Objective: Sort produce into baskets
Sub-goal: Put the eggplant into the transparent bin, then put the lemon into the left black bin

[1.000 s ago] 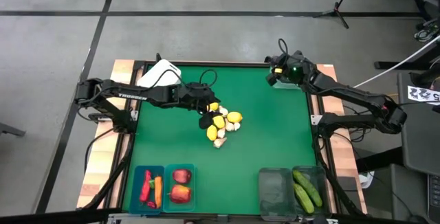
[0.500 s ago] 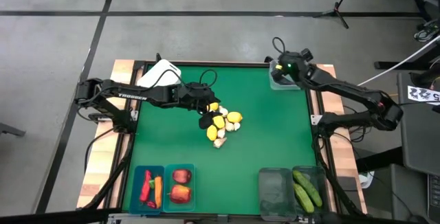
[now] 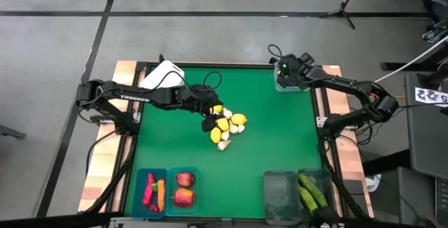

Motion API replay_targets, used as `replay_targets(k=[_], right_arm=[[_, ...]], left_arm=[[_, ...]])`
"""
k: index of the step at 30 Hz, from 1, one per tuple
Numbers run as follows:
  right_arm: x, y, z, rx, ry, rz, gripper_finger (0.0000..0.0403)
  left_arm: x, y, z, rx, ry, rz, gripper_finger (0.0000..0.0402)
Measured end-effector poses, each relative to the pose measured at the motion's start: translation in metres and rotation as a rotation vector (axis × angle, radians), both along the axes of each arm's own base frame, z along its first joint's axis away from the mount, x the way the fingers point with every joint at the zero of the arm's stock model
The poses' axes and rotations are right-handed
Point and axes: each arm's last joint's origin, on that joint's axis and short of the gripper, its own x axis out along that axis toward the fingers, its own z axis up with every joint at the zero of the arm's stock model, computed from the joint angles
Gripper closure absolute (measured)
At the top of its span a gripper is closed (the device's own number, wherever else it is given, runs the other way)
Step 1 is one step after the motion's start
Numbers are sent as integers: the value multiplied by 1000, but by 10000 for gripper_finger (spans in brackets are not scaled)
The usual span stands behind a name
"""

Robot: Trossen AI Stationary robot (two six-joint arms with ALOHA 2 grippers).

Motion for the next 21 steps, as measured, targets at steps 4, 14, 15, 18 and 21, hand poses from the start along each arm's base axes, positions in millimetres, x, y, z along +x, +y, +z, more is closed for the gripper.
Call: replay_targets(k=[4, 14, 15, 18, 21], right_arm=[[1, 0, 0, 18, -18, 18, 162], [0, 4, 41, 10, -122, 66, 122], [0, 5, 48, 12, -145, 72, 121], [-2, 9, 69, 10, -221, 102, 121], [-5, 13, 85, 8, -295, 127, 121]], left_arm=[[-1, 0, -1, -14, 15, 8, 127], [-8, -5, -11, 11, 145, 7, 127], [-8, -4, -14, 22, 166, 27, 127], [-9, 3, -21, 98, 228, 102, 127], [-3, 16, -30, 132, 226, 158, 127]])
